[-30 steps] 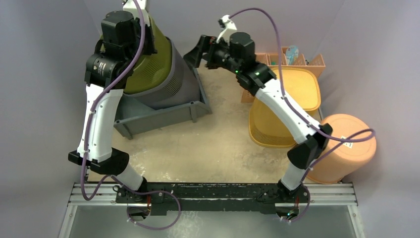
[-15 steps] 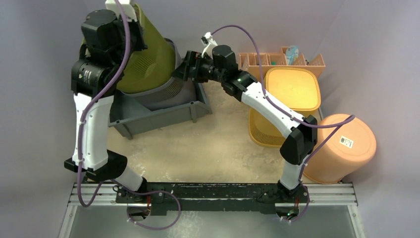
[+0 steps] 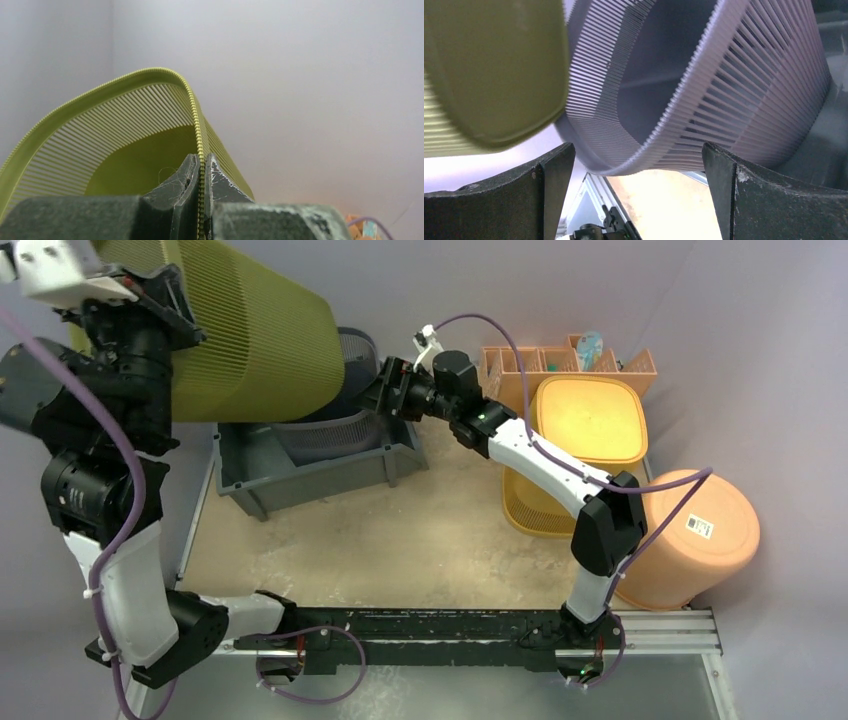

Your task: Turn the large container upside down

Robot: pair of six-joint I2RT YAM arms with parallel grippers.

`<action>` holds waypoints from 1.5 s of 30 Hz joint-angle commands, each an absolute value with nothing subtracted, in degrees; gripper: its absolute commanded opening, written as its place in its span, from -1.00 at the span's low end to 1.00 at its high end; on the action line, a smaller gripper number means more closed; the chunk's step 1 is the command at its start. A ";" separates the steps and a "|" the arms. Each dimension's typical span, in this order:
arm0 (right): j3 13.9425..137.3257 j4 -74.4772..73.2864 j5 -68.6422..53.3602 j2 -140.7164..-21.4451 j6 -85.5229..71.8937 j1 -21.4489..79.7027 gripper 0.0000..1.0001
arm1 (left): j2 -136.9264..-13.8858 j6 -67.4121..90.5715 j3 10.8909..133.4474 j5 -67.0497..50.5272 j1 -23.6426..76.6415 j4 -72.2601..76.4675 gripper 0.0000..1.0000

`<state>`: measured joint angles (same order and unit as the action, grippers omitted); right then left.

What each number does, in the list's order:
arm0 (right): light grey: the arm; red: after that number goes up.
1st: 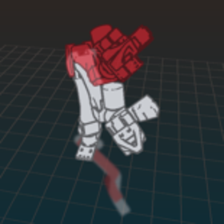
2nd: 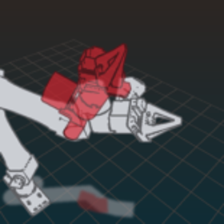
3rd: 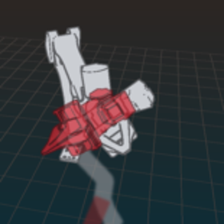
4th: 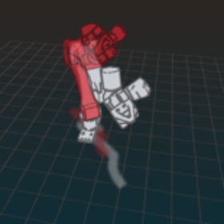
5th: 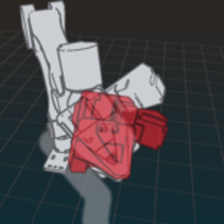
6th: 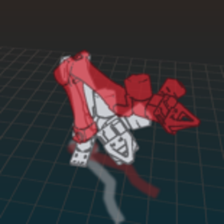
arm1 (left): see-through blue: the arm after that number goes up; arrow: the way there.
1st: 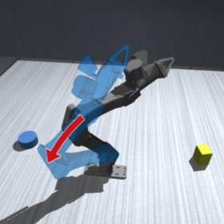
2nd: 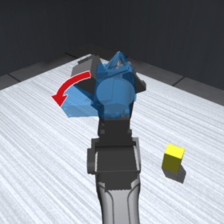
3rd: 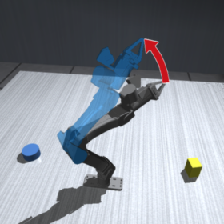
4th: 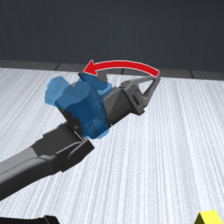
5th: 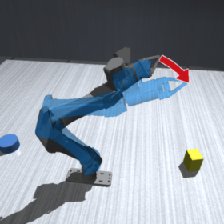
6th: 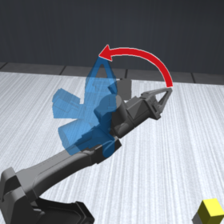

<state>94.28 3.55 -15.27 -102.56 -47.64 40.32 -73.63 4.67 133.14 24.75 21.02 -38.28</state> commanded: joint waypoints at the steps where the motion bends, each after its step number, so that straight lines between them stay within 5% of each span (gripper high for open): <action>1: 92.04 11.54 -16.45 -98.83 -50.25 40.18 0.99 | -72.67 3.66 133.14 25.97 20.92 -26.58 -1.00; 17: 98.39 21.73 -20.20 -110.39 -58.72 40.17 0.66 | -66.13 10.49 129.93 21.65 20.95 -19.46 -1.00; 23: 105.10 17.66 -21.59 -114.76 -57.27 39.90 0.74 | -64.48 10.53 129.28 21.37 20.92 -19.30 -1.00; 38: 101.26 0.38 -8.97 -96.60 -43.36 38.03 0.96 | -62.83 13.75 130.91 15.03 20.92 -21.58 -1.00; 45: 88.11 -6.34 -1.75 -81.25 -42.05 37.84 1.00 | -62.80 17.08 126.61 11.83 20.92 -23.81 -1.00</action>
